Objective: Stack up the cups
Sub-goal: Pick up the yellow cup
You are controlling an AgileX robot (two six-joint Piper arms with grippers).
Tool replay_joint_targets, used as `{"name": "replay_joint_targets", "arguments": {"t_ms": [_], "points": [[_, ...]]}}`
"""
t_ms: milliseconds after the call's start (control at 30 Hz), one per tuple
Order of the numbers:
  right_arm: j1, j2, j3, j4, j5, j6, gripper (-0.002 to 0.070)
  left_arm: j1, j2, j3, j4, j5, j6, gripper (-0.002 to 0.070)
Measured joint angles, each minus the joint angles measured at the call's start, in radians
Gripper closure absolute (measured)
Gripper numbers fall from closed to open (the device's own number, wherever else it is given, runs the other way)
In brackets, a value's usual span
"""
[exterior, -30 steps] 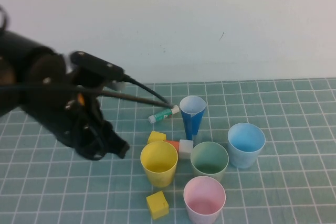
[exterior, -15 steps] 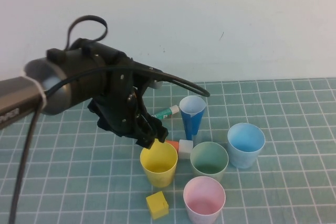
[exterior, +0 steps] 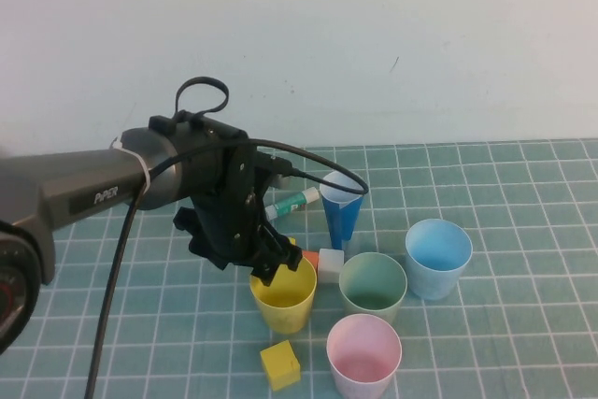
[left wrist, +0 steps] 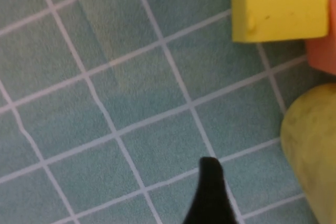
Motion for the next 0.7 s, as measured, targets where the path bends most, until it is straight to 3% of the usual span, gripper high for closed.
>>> {"name": "replay_joint_targets", "arguments": {"t_ms": [133,367,500,700], "points": [[0.0,0.0,0.0,0.002,0.0,0.002,0.0678,0.016,0.029,-0.002,-0.046,-0.007,0.019,0.0286],[0.0,0.0,0.0,0.005,0.0,0.002,0.0679,0.018,0.044,-0.002,-0.117,-0.053,0.113,0.0606],[0.0,0.0,0.0,0.005,0.0,0.004,0.0678,0.018,0.044,-0.004,-0.114,-0.054,0.135,0.0661],[0.0,0.0,0.0,0.005,0.0,0.004,0.0679,0.018,-0.037,-0.004,-0.032,-0.016,0.142,0.0669]]}}
